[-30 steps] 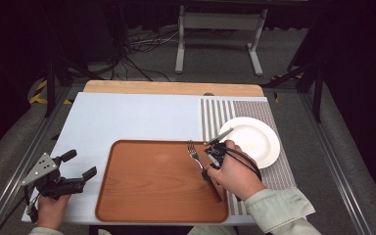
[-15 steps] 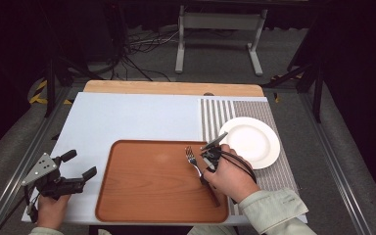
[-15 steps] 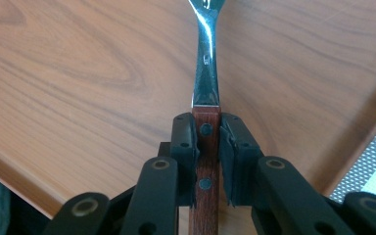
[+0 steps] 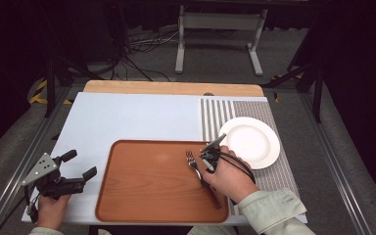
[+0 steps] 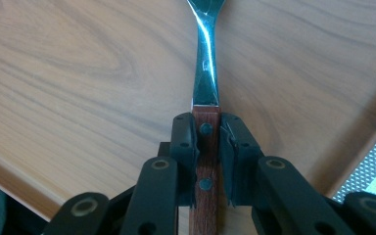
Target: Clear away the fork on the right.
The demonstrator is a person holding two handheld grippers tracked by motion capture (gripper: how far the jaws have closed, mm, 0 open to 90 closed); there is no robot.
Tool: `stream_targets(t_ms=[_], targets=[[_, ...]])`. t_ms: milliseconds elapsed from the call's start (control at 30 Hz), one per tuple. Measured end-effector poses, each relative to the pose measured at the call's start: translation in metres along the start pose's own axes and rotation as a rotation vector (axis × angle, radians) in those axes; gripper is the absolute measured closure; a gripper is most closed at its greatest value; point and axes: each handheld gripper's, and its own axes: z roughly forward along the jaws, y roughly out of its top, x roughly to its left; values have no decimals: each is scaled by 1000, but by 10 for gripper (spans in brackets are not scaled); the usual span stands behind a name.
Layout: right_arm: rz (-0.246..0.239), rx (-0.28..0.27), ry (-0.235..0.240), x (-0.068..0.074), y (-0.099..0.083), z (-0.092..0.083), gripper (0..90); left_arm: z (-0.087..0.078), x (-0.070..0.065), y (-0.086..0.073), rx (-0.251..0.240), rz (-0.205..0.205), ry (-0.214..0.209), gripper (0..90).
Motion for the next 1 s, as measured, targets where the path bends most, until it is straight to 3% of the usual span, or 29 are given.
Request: stream_targets(t_ms=[467,733,900,1000], targets=[[17,28,9,-1,-1,3,757,0,0,0,-1,-1,1,18],[-10,0,24,-2,-1,-4,696,0,0,0,-2,-1,2,18],[-34,-38,25,-3,-1,-9,622,0,-1,0,-4,1,2,18],[-118,-117,38,-3,0,-14,445,0,-1,0,-4,1,4,18]])
